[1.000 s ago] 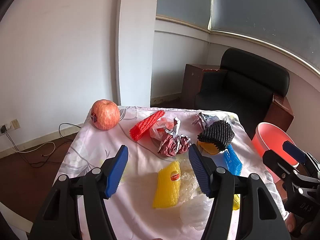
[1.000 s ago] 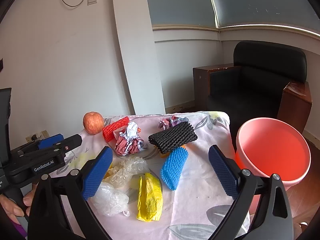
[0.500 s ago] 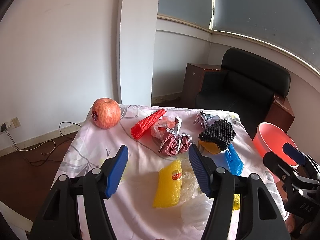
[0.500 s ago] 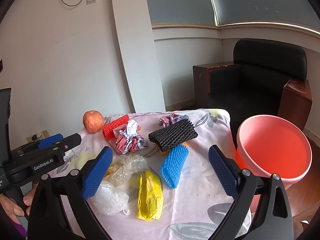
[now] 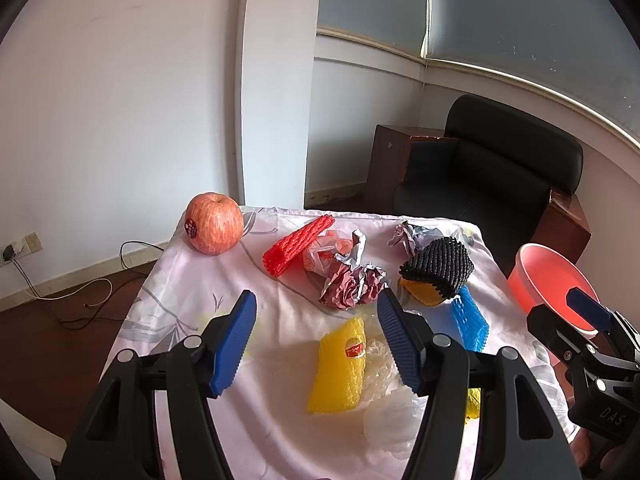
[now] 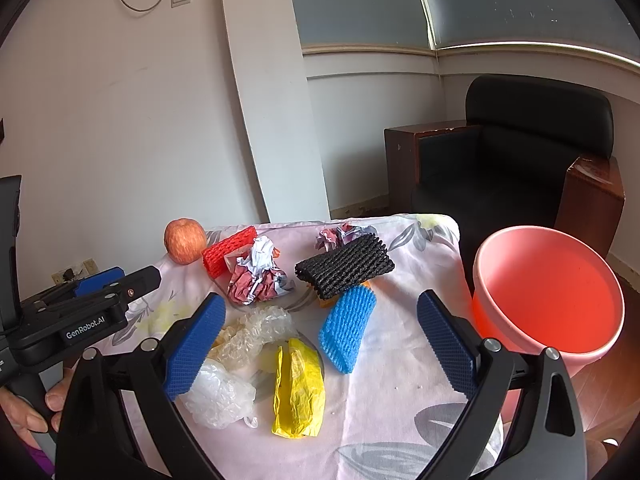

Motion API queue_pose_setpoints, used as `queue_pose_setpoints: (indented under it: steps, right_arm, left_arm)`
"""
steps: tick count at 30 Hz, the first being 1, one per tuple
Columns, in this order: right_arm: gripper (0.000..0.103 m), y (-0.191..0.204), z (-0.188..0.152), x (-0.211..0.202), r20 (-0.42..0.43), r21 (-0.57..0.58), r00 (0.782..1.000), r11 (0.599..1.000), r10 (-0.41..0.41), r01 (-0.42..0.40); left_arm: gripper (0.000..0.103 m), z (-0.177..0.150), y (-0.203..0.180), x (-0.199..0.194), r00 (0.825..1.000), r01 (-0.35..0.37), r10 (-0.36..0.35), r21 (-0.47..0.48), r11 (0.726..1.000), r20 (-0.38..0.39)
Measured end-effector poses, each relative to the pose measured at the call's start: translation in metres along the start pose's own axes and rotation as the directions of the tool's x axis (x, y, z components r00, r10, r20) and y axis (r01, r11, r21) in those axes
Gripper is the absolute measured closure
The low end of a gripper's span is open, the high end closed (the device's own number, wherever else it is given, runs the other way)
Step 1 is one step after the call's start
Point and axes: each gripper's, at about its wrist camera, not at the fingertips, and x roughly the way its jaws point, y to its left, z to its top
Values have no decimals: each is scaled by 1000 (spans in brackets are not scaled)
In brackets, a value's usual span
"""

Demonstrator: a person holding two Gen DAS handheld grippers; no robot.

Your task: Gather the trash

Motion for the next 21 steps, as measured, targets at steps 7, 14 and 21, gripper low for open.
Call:
queue_pose_setpoints:
  steps: [7, 14, 21]
  right_arm:
    - [6, 0, -2, 0, 0, 1, 1000, 1000, 1, -1]
    - [6, 0, -2, -1, 0, 4, 1000, 1000, 0, 0]
    - [6, -5, -2, -2, -5, 8, 1000, 1000, -8, 8]
  left_arm:
    - [41, 0, 0, 0, 1000, 1, -1, -2, 1000, -2]
    - [41, -1, -1, -2, 1000, 10, -10, 0, 1000, -1]
    - [41, 2, 4, -6, 999, 34, -34, -8, 999, 5]
